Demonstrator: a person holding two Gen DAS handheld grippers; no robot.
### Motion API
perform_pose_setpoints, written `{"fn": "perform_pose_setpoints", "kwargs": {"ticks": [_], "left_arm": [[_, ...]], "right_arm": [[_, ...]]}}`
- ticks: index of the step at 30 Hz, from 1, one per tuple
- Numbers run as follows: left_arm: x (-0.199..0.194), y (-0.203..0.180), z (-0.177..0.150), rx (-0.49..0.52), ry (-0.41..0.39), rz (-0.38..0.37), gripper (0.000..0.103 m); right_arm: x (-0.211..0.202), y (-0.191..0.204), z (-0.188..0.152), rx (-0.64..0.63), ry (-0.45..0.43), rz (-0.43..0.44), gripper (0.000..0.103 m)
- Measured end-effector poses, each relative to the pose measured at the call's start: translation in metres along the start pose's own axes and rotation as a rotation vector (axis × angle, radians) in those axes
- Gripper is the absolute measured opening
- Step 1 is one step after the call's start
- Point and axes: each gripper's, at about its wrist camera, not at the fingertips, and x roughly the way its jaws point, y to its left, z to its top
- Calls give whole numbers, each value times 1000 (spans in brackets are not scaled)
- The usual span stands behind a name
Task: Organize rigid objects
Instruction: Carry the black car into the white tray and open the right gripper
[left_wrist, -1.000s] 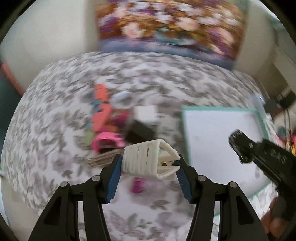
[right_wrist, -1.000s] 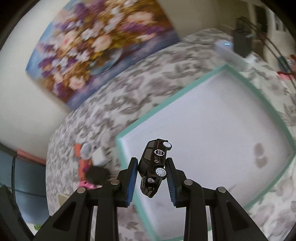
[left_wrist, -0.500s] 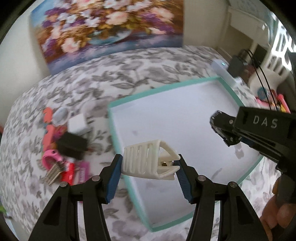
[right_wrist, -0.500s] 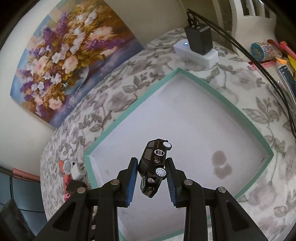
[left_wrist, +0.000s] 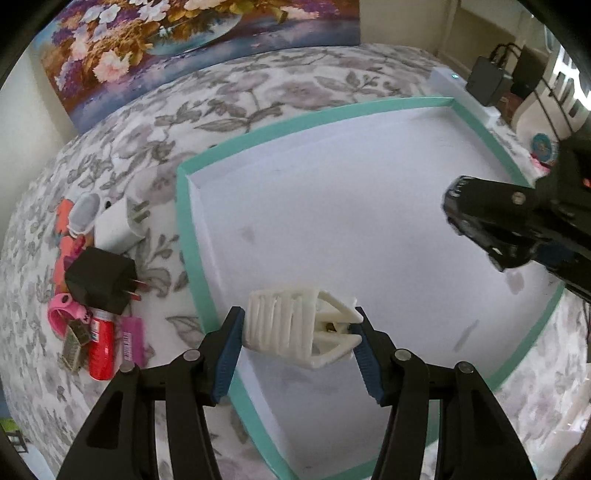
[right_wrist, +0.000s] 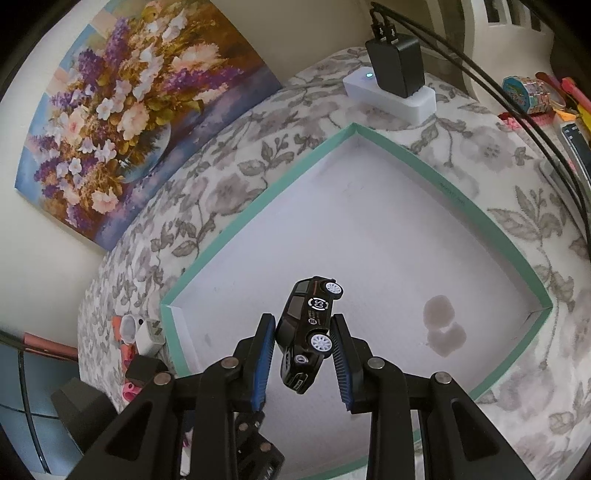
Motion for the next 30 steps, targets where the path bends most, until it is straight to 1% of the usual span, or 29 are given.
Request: {"fn": "perform_pose_setpoints", "kwargs": {"ticks": [6,16,24,26,27,29,30], "left_arm": [[2,7,3,12,-23,50,59],[6,35,8,-73,-25,48,59],[3,40,11,-98,-22,36,59],[-1,40,13,-96,-28,32,61],[-4,40,13,-97,-31,26,66],[-10,40,14,-97,-43,14,68],[-13,40,16,-96,-49,13,70]], "right_arm": [[3,2,-1,-8,11,-5,33],[9,7,-3,-38,31,-20,33],[10,13,-4,-75,41,-47,34],[8,15,-3,-86,36,-58,34],[6,17,-3,-90,34,-67,35],[1,19,-2,-103,20,-82,41],[-3,21,-2,-109,10,-85,42]]}}
